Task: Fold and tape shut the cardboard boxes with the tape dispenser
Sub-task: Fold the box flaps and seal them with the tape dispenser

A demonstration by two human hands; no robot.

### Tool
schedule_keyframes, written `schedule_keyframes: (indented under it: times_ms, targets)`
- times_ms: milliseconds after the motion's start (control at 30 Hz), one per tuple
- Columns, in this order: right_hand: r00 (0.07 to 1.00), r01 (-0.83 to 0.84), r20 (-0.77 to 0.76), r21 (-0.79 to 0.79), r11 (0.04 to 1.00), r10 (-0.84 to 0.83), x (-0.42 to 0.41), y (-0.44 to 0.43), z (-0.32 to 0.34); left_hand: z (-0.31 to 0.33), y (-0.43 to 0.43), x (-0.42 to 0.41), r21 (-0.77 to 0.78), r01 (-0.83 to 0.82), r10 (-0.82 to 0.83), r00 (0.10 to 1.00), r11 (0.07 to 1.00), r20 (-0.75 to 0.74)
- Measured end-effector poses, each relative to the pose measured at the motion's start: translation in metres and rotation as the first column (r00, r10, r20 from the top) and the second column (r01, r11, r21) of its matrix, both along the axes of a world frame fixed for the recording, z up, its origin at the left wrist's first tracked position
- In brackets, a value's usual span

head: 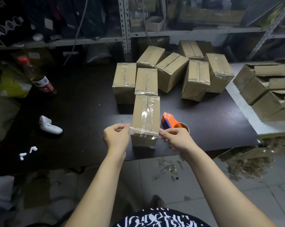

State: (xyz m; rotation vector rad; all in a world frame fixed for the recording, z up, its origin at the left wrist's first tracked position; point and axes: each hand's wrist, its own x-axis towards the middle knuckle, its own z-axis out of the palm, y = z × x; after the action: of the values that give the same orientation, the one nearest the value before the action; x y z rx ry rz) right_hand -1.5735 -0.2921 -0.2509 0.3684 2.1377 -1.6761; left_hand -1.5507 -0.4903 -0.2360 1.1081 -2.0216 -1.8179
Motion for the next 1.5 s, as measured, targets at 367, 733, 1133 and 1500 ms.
schedule_keyframes:
  times_ms: [367,733,1133,1500]
  targets:
    - [0.992,0.128,-0.015,0.063,0.990,-0.127,-0.009,-0.005,-0.005,-0.010,-0.007,0.001,0.023,0.038,-0.039,0.999,0.999,0.027]
    - [0.998,0.062,0.006,0.040,0.997,-0.063,-0.007,-0.002,-0.010,-0.021,-0.006,0.000,0.077,0.014,-0.018,0.998,0.997,0.052]
    - [0.939,0.211,0.310,-0.177,0.961,-0.149,-0.003,-0.003,-0.034,-0.031,0.003,-0.004,0.397,-0.070,0.002,0.986,0.915,0.168]
    - [0.956,0.246,0.247,-0.380,0.892,-0.158,0.006,0.000,-0.049,-0.050,-0.020,0.004,0.120,0.096,-0.092,0.995,0.988,-0.035]
